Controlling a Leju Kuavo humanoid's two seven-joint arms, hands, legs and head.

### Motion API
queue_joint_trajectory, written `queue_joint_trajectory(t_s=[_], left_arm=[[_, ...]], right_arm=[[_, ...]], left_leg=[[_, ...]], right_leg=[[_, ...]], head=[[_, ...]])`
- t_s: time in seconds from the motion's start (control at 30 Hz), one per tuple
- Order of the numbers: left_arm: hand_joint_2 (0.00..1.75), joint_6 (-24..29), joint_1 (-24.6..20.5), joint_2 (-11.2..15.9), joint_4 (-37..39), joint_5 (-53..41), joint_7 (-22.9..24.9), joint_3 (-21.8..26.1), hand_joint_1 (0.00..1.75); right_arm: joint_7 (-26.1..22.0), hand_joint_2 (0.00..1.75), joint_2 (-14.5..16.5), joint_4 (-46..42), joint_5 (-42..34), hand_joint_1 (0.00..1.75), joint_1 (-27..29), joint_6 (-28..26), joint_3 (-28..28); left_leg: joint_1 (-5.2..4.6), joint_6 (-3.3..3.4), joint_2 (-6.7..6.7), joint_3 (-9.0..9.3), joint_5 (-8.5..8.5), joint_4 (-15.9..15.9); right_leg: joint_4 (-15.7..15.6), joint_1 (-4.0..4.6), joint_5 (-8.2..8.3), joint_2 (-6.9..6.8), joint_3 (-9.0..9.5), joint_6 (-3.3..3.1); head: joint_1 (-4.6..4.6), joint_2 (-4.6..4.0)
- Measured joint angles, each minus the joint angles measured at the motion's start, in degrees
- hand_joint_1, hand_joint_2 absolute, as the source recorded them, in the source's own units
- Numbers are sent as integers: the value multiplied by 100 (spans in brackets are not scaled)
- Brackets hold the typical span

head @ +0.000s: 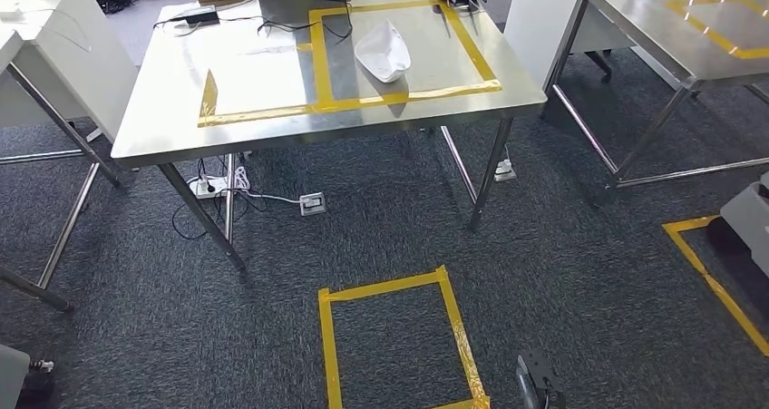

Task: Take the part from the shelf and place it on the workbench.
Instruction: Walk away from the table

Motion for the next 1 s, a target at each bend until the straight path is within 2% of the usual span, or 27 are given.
queue_joint_trajectory(t_s=[0.03, 0.07, 0.1, 0.13, 0.17, 0.23, 0.27, 0.3, 0.33, 0.4, 0.43, 0.47, 0.5, 0.53, 0.57, 0.6, 0.63, 0.67, 0.7, 0.77, 0.8, 0.83, 0.9, 0.93, 0.97, 1.0], left_arm=[[0, -9, -38, 1, -1, -4, -36, -32, 0], [0, -17, -82, 1, -4, -2, -66, -57, 0], [0, -22, -122, 5, -9, 0, -98, -76, 0], [0, -25, -154, 11, -15, -16, -124, -102, 0], [0, -36, -177, 24, -22, -72, -123, -138, 0], [0, -90, -185, 69, -29, -317, 0, -271, 0], [0, -122, -176, 104, -32, -453, 94, -359, 0], [0, -146, -156, 144, -35, -552, 176, -448, 0], [0, -154, -132, 182, -37, -595, 235, -521, 0], [0, -112, -77, 261, -42, -492, 291, -593, 0], [0, -66, -51, 293, -43, -339, 298, -586, 0], [0, -19, -25, 322, -44, -144, 282, -550, 0], [0, 18, 5, 346, -44, 63, 250, -490, 0], [0, 37, 34, 362, -44, 217, 210, -419, 0], [0, 47, 59, 376, -44, 312, 180, -352, 0], [0, 57, 80, 386, -45, 356, 168, -301, 0], [0, 67, 93, 394, -46, 358, 172, -273, 0], [0, 75, 101, 402, -47, 348, 183, -258, 0], [0, 82, 107, 408, -48, 333, 191, -251, 0], [0, 88, 132, 413, -47, 310, 197, -237, 0], [0, 90, 152, 415, -46, 304, 200, -231, 0], [0, 91, 171, 416, -45, 302, 210, -226, 0], [0, 92, 189, 430, -46, 302, 210, -220, 0], [0, 93, 190, 437, -47, 303, 171, -217, 0], [0, 95, 190, 442, -47, 315, 84, -215, 0], [0, 98, 191, 437, -47, 335, -41, -211, 0]], right_arm=[[308, 0, -5, 162, 24, 0, 37, -140, -40], [550, 0, -9, 287, 77, 0, 60, -251, -64], [811, 0, -14, 384, 155, 0, 72, -365, -77], [1148, 0, -23, 472, 245, 0, 74, -512, -85], [1501, 0, -33, 547, 324, 0, 78, -673, -86], [1920, 0, -61, 667, 399, 0, 113, -910, -87], [1945, 0, -73, 709, 391, 0, 132, -960, -93], [1886, 0, -82, 738, 356, 0, 147, -976, -107], [1805, 0, -86, 760, 281, 0, 149, -979, -136], [1572, 0, -80, 787, -35, 0, 136, -995, -261], [1405, 0, -68, 798, -272, 0, 120, -1003, -379], [1228, 0, -50, 806, -500, 0, 101, -1001, -524], [1054, 0, -24, 811, -680, 0, 76, -978, -694], [924, 0, 10, 813, -768, 0, 47, -923, -843], [824, 0, 56, 814, -771, 0, 14, -837, -955], [751, 0, 113, 817, -707, 0, -22, -726, -1024], [702, 0, 185, 826, -599, 0, -53, -618, -1051], [669, 0, 261, 838, -468, 0, -81, -538, -1052], [649, 0, 342, 853, -356, 0, -103, -489, -1044], [637, 0, 491, 887, -239, 0, -131, -470, -1026], [638, 0, 545, 900, -220, 0, -142, -472, -1022], [637, 0, 587, 908, -208, 0, -150, -474, -1022], [634, 0, 636, 915, -152, 0, -161, -441, -1017], [635, 44, 662, 919, -63, 0, -162, -382, -998], [651, 87, 688, 928, 100, 0, -168, -290, -948], [683, 131, 725, 937, 323, 0, -181, -183, -858]], left_leg=[[1, 4, -1, 241, 143, -223], [-1, 15, -6, 539, 167, -599], [-12, 37, -15, 828, 113, -997], [-25, 66, -22, 1027, 25, -1317], [-44, 106, -27, 1121, -57, -1503], [-62, 205, -14, 1082, 0, -1571], [-61, 256, -1, 1037, 59, -1574], [-53, 301, 19, 974, 128, -1585], [-45, 331, 38, 895, 202, -1589], [-47, 353, 59, 715, 343, -1579], [-48, 349, 63, 622, 417, -1568], [-48, 340, 64, 531, 487, -1551], [-46, 326, 65, 436, 554, -1528], [-44, 305, 66, 337, 616, -1502], [-42, 280, 67, 252, 675, -1476], [-42, 247, 64, 180, 730, -1455], [-42, 211, 62, 143, 783, -1449], [-39, 171, 61, 128, 839, -1456], [-35, 129, 57, 127, 893, -1478], [-15, 48, 45, 124, 972, -1515], [-8, 17, 33, 89, 894, -1478], [-4, -7, 20, 38, 706, -1354], [-2, -34, 2, -99, 101, -793], [-3, -42, 0, -145, -134, -434], [-3, -46, -1, -152, -234, -142], [-4, -42, -1, -93, -196, 9]], right_leg=[[46, -6, 57, 3, -114, 15], [97, -8, 107, 13, -214, 36], [144, -9, 152, 30, -297, 63], [176, -11, 195, 44, -345, 96], [188, -13, 242, 54, -365, 133], [172, -34, 321, 66, -378, 216], [202, -45, 268, 79, -408, 256], [315, -57, 97, 91, -464, 291], [544, -70, -185, 102, -541, 320], [1222, -84, -782, 108, -686, 361], [1535, -89, -913, 108, -704, 374], [1718, -92, -894, 108, -660, 380], [1733, -95, -750, 108, -530, 381], [1552, -99, -572, 108, -304, 375], [1201, -102, -489, 111, -10, 360], [768, -92, -507, 120, 308, 334], [417, -76, -583, 129, 536, 296], [177, -55, -676, 138, 662, 250], [80, -32, -702, 142, 694, 203], [55, -25, -601, 118, 613, 101], [40, -32, -529, 104, 560, 49], [23, -43, -447, 92, 490, 0], [20, -44, -294, 85, 318, -51], [28, -37, -223, 78, 224, -57], [41, -28, -155, 72, 127, -56], [59, -17, -89, 66, 32, -54]], head=[[1, 0], [0, 0], [3, 0], [5, 0], [1, 0], [-12, 0], [-19, 0], [-19, 0], [-18, 0], [-16, 0], [-16, 0], [-16, 0], [-16, 0], [-16, 0], [-16, -1], [-14, 0], [-15, 0], [-11, 0], [-9, 0], [-11, 0], [-20, 0], [-27, 0], [-38, 0], [-39, 0], [-38, 0], [-38, 0]])
